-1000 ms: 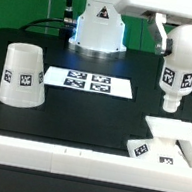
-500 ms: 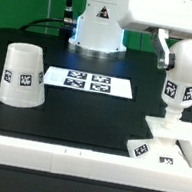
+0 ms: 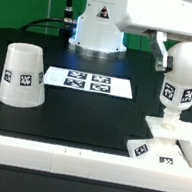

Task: Assemble lamp

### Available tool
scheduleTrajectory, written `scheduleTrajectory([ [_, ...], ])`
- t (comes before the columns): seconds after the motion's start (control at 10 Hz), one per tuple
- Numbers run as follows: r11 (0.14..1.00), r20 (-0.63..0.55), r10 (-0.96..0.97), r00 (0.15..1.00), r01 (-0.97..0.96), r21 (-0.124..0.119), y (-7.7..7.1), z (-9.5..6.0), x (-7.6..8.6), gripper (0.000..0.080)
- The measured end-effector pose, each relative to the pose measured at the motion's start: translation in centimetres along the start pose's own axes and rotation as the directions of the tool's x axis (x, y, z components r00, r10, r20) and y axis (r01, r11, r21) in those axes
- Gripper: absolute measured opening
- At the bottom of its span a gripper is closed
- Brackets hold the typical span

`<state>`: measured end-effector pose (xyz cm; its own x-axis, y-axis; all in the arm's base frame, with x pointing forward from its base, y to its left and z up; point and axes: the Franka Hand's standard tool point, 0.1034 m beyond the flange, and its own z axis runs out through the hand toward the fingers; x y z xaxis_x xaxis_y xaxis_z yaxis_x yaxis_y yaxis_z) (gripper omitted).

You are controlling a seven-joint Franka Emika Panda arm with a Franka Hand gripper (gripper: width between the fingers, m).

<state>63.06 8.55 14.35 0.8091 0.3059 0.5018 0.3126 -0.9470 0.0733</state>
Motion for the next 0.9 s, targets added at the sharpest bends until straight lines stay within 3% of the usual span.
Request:
scheduleTrajectory([
  [0.9, 1.000, -0.019, 0.003, 1.000, -0.003, -0.006, 0.30, 0.44, 0.38, 0.0577],
])
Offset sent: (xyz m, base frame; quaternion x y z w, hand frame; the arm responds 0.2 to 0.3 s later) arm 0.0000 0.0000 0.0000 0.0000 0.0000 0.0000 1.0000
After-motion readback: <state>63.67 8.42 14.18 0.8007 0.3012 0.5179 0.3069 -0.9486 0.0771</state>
